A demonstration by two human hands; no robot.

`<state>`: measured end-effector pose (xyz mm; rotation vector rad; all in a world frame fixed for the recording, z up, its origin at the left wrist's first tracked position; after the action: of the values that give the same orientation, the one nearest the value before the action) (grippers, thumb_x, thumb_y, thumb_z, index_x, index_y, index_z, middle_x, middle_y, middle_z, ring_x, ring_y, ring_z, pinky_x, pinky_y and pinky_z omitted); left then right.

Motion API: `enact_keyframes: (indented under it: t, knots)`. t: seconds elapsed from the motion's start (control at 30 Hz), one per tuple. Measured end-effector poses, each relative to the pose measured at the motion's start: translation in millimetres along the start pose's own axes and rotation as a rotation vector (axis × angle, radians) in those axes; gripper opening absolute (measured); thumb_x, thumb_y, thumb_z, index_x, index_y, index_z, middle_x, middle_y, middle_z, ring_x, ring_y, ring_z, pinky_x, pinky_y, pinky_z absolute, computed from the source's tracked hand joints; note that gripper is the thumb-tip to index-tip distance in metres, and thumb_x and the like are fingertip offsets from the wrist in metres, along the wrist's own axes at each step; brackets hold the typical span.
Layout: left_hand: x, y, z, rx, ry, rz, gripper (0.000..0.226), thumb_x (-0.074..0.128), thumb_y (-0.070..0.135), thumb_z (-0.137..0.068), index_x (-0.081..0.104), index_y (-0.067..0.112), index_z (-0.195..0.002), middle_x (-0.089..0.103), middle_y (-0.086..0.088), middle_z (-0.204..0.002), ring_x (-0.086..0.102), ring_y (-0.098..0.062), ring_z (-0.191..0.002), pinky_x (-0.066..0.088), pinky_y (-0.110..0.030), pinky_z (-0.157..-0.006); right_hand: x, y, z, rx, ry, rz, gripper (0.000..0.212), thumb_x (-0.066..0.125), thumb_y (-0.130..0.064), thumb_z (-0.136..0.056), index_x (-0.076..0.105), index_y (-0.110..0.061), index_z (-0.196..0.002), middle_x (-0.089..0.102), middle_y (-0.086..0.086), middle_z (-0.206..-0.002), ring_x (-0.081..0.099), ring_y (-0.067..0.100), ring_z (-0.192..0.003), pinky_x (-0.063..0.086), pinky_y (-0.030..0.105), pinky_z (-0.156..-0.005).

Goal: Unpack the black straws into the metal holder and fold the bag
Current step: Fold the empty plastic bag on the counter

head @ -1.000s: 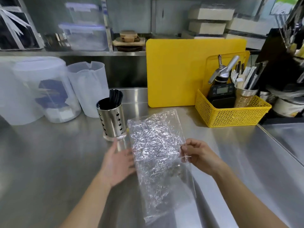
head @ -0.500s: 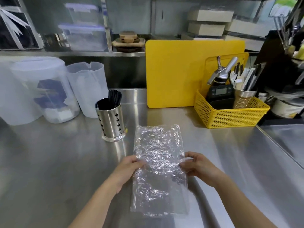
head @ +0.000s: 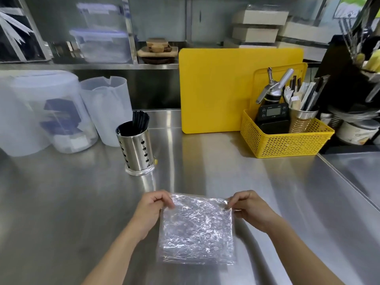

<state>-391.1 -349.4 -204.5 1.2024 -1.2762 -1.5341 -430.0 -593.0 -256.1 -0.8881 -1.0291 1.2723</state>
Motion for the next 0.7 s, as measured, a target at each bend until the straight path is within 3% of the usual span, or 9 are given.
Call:
enact_keyframes:
  t: [0.17, 0.23, 0.33, 0.4, 0.5, 0.6, 0.7]
  knots:
    - [4.1, 9.9, 3.2, 0.067, -0.021, -0.062, 0.050, 0.034, -0.029, -0.074, 0.060, 0.005, -0.049, 0.056, 0.000, -0.058, 0.053, 0.002, -0.055, 0.040, -0.006, -0.062, 7.2, -7.6, 1.8, -0.053, -0.027, 0.155, 0.035, 0.047, 0.021, -0.070, 0.070, -0.003, -0.058, 0.067, 0.018, -0.078, 0.061, 0.025, -0.071, 0.052, 0.026, -0.065]
    - [1.5, 10.3, 3.1, 0.073, 0.002, -0.060, 0.053, 0.034, -0.029, -0.075, 0.060, 0.009, -0.048, 0.059, 0.003, -0.056, 0.053, 0.001, -0.058, 0.039, -0.005, -0.065, 8.3, -9.5, 4.2, -0.050, -0.041, 0.050, 0.031, 0.048, 0.015, -0.074, 0.072, -0.003, -0.082, 0.067, 0.012, -0.081, 0.060, 0.027, -0.076, 0.052, 0.031, -0.067]
    - [-8.5, 4.3, 3.1, 0.042, 0.120, -0.020, 0.053, 0.032, -0.026, -0.077, 0.060, 0.010, -0.049, 0.061, 0.010, -0.055, 0.053, 0.001, -0.057, 0.040, -0.008, -0.062, 19.3, -5.7, 11.8, 0.012, -0.143, -0.176, 0.044, 0.061, -0.006, -0.075, 0.057, -0.018, -0.118, 0.066, 0.010, -0.085, 0.063, 0.023, -0.071, 0.053, 0.033, -0.063]
    - [-15.5, -6.0, 5.9, -0.031, 0.215, 0.057, 0.051, 0.034, -0.019, -0.082, 0.061, 0.011, -0.051, 0.062, 0.009, -0.056, 0.051, -0.004, -0.057, 0.041, -0.017, -0.055, 26.2, 6.4, 14.2, 0.071, -0.187, -0.145, 0.052, 0.068, -0.009, -0.069, 0.054, -0.009, -0.119, 0.068, 0.013, -0.087, 0.067, 0.025, -0.073, 0.057, 0.044, -0.069]
    - [-12.1, -14.4, 13.0, -0.138, 0.236, 0.270, 0.036, 0.039, -0.003, -0.092, 0.067, 0.013, -0.074, 0.066, -0.004, -0.079, 0.058, -0.017, -0.068, 0.049, -0.025, -0.054, 26.5, 23.7, 12.2, 0.097, -0.144, -0.034, 0.056, 0.082, -0.011, -0.060, 0.053, 0.013, -0.102, 0.057, 0.028, -0.088, 0.058, 0.039, -0.080, 0.044, 0.073, -0.081]
    - [-1.1, -18.7, 20.4, -0.217, 0.162, 0.516, 0.025, 0.037, 0.033, -0.097, 0.055, 0.025, -0.112, 0.067, -0.006, -0.094, 0.064, -0.025, -0.081, 0.052, -0.039, -0.064, 17.5, 24.5, 13.4, 0.063, -0.028, -0.096, 0.059, 0.091, -0.019, -0.046, 0.056, 0.004, -0.087, 0.043, 0.027, -0.086, 0.047, 0.037, -0.070, 0.051, 0.064, -0.068]
    - [20.1, -36.2, 31.4, -0.422, -0.030, 0.477, 0.046, 0.043, 0.059, -0.086, 0.049, 0.026, -0.117, 0.063, -0.008, -0.109, 0.063, -0.028, -0.095, 0.055, -0.048, -0.071, 10.0, 18.3, 27.1, 0.007, 0.081, -0.143, 0.042, 0.083, -0.007, -0.054, 0.054, 0.000, -0.082, 0.043, 0.027, -0.082, 0.047, 0.030, -0.056, 0.056, 0.040, -0.049]
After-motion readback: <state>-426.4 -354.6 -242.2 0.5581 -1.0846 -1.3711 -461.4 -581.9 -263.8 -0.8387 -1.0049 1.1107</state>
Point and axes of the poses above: each hand's wrist, its own z-axis away from the middle knuckle, its own x-axis out of the palm, y = z × x, the point moved 10 cm from there along -z, towards the middle knuckle
